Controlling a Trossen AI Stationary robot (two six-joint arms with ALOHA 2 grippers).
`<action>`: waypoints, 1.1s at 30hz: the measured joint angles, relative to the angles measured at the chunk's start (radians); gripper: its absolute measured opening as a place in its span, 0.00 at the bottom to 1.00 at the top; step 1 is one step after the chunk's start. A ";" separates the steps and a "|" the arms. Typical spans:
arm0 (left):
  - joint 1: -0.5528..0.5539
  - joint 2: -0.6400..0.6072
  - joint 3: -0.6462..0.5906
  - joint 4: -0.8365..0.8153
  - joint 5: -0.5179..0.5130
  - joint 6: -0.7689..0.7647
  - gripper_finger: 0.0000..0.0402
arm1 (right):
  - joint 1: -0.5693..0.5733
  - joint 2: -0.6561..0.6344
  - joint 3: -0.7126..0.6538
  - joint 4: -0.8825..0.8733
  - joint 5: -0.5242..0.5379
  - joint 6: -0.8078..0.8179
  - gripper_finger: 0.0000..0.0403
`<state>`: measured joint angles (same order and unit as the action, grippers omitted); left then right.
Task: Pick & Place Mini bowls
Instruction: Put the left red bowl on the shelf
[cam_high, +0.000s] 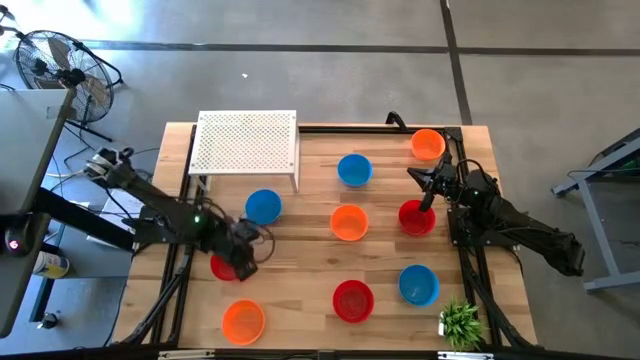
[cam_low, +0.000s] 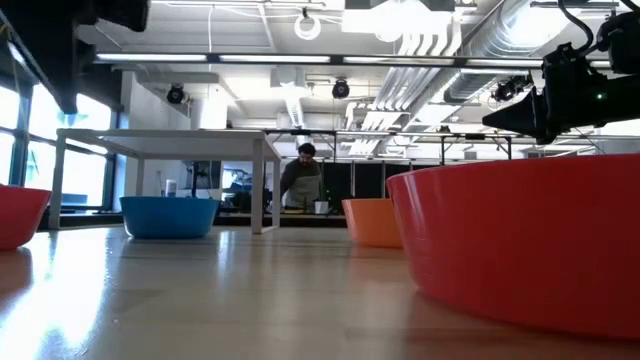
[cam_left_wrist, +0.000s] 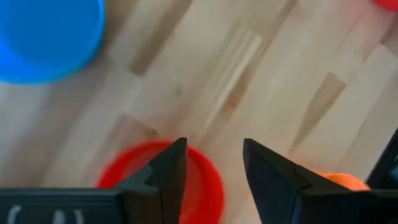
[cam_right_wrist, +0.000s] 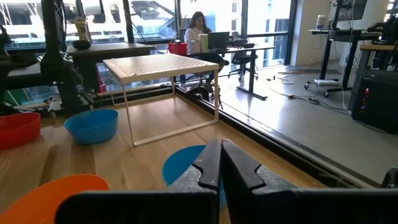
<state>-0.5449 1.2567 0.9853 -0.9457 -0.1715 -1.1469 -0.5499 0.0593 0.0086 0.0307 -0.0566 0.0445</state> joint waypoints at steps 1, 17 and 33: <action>-0.019 0.017 0.008 0.000 0.000 -0.065 0.39 | 0.000 0.000 0.000 0.000 0.000 0.000 0.00; -0.078 0.249 0.046 -0.044 0.059 -0.397 0.40 | 0.000 0.000 0.000 0.002 0.000 0.000 0.00; -0.078 0.371 0.046 -0.024 0.087 -0.418 0.36 | 0.000 0.000 0.000 0.003 0.000 0.000 0.00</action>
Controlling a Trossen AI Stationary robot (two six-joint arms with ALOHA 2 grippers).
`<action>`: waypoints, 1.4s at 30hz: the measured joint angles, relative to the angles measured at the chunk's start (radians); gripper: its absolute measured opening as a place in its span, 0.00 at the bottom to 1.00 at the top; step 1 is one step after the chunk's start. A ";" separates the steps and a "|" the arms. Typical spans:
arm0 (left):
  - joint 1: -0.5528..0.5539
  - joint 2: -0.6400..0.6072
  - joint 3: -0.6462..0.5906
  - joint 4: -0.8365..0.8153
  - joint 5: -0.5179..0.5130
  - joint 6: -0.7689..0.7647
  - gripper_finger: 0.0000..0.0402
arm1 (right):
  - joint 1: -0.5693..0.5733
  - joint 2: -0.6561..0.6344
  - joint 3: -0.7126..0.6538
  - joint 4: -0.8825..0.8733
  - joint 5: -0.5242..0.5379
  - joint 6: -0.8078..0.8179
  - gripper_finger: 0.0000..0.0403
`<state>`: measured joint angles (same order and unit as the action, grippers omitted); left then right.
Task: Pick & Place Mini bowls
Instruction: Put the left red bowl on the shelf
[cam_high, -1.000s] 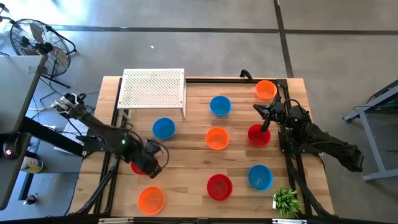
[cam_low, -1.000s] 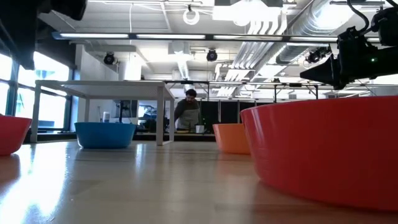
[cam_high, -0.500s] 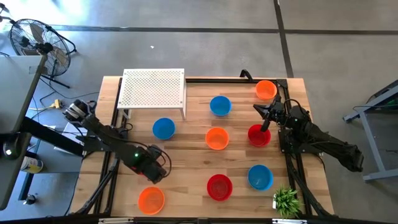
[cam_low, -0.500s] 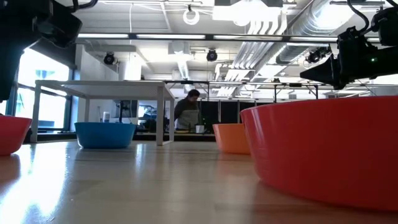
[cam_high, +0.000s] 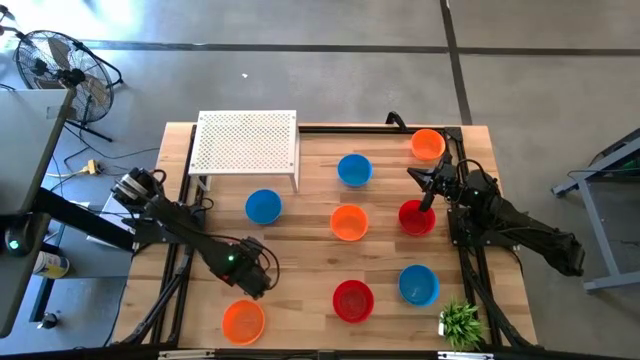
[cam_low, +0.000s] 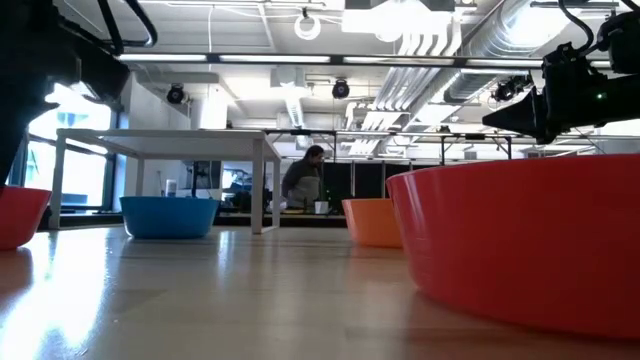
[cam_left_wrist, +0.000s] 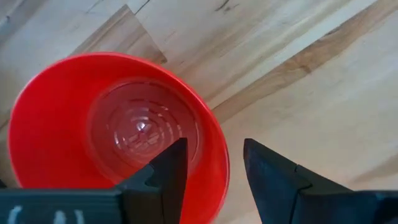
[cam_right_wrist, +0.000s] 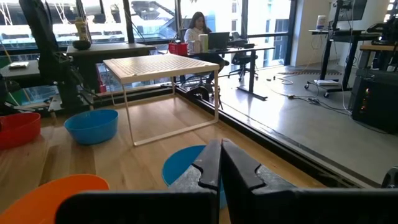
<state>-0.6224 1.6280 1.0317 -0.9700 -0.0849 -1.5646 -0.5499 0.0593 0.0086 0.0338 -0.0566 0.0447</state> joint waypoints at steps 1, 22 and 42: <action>0.000 0.006 0.000 0.003 0.000 0.004 0.33 | 0.000 0.000 0.000 0.000 0.000 0.000 0.00; 0.071 -0.239 0.173 -0.214 -0.146 0.269 0.01 | 0.000 0.000 0.000 0.000 0.001 0.000 0.00; 0.983 -0.257 0.435 -0.324 -0.153 1.257 0.00 | 0.000 0.000 0.000 0.000 0.000 0.000 0.00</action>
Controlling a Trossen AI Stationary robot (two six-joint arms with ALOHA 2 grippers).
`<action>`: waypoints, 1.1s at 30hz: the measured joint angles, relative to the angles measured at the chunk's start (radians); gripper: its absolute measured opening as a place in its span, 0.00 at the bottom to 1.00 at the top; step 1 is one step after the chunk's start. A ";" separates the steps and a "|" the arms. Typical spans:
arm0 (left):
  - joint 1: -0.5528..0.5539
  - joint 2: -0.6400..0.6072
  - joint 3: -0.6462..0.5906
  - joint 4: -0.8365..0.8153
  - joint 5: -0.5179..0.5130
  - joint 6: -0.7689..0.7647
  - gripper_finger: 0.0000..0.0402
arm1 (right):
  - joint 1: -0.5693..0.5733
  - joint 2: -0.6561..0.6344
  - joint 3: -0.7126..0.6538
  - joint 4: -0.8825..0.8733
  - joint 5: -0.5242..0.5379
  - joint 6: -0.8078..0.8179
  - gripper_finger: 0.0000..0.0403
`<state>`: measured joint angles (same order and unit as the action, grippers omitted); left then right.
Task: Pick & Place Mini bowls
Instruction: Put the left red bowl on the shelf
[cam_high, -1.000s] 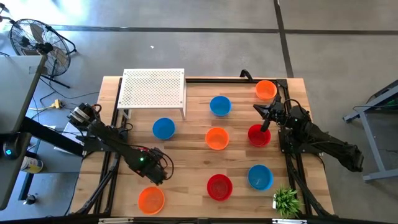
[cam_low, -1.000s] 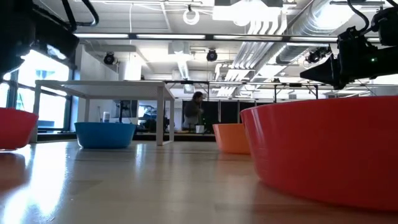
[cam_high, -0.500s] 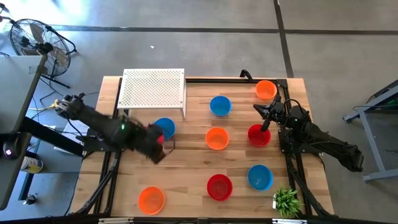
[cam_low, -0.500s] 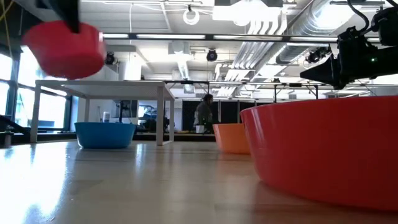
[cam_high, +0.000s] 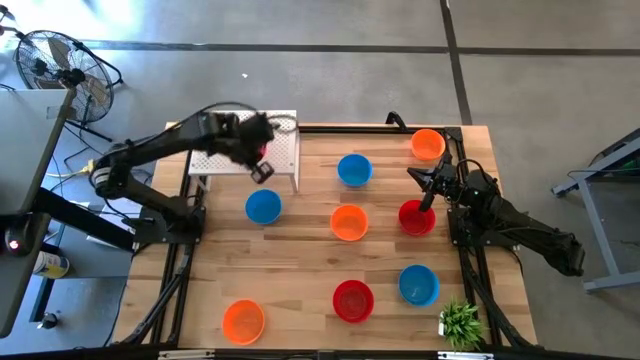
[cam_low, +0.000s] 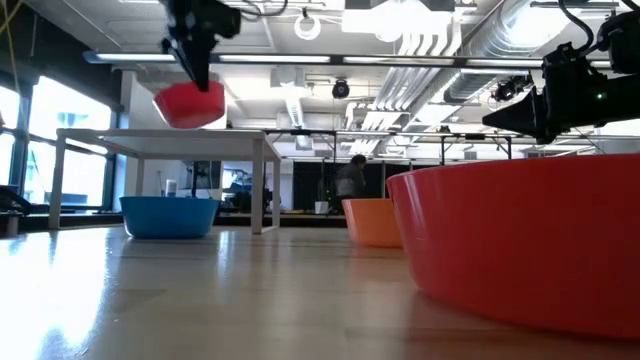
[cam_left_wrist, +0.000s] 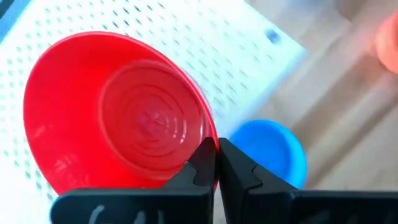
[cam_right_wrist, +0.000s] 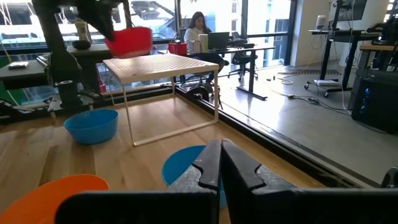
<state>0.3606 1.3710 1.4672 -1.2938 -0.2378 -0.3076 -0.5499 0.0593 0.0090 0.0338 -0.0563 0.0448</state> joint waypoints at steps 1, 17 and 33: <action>0.034 0.008 -0.001 0.016 0.019 0.035 0.00 | 0.000 0.000 0.000 0.000 0.000 0.000 0.00; 0.446 0.081 -0.001 -0.015 0.050 0.278 0.00 | 0.000 0.000 0.000 0.000 0.000 0.000 0.00; 0.539 0.081 -0.001 -0.063 0.062 0.327 0.01 | 0.000 0.000 0.000 0.000 0.000 0.000 0.00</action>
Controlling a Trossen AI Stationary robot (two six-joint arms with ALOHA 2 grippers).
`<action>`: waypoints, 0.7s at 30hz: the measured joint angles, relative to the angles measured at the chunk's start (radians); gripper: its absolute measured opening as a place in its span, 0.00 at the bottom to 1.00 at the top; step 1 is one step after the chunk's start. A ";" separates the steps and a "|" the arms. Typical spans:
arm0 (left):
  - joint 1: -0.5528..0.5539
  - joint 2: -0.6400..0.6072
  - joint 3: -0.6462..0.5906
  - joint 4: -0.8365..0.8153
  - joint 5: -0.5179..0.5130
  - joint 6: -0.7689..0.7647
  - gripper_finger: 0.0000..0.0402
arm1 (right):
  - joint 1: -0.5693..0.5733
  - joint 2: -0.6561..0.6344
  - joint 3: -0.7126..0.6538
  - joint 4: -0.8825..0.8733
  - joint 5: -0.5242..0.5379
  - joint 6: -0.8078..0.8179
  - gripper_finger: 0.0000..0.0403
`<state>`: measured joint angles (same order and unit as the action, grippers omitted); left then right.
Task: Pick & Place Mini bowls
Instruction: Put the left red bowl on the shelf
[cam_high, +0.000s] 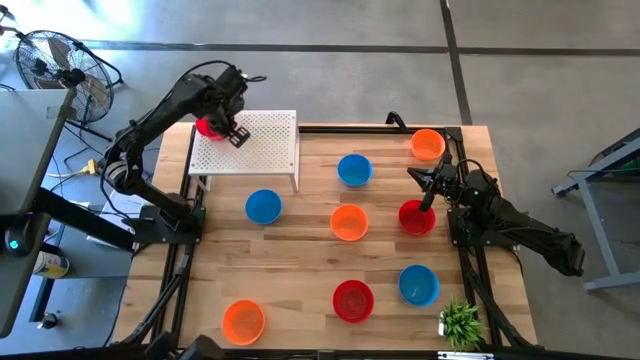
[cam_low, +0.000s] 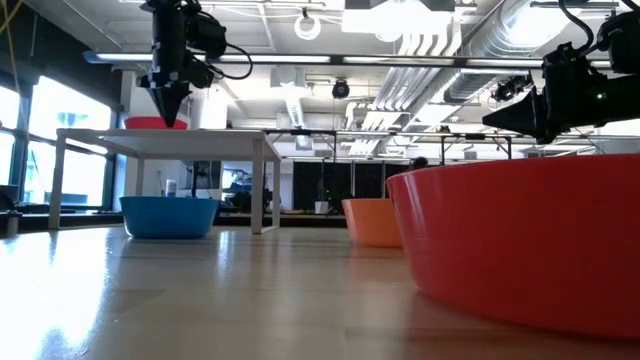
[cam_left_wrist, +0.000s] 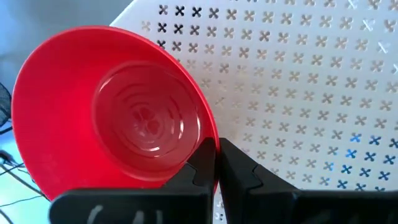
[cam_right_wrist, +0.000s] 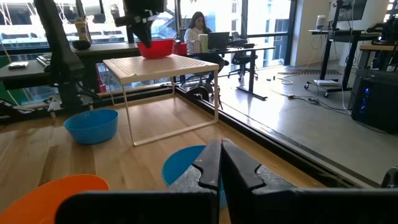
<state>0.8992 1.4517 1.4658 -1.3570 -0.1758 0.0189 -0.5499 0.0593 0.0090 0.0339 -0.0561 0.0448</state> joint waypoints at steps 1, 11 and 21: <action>-0.001 0.000 0.000 -0.013 0.001 -0.001 0.01 | 0.000 0.000 0.000 0.000 0.000 0.000 0.00; -0.003 0.000 -0.001 -0.134 0.001 -0.035 0.02 | 0.000 0.000 0.000 0.000 0.000 0.000 0.00; -0.003 0.000 -0.001 -0.152 -0.001 -0.049 0.02 | 0.000 0.000 0.000 0.000 0.000 0.000 0.00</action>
<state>0.8967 1.4517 1.4651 -1.5092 -0.1772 -0.0305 -0.5499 0.0593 0.0086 0.0338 -0.0559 0.0444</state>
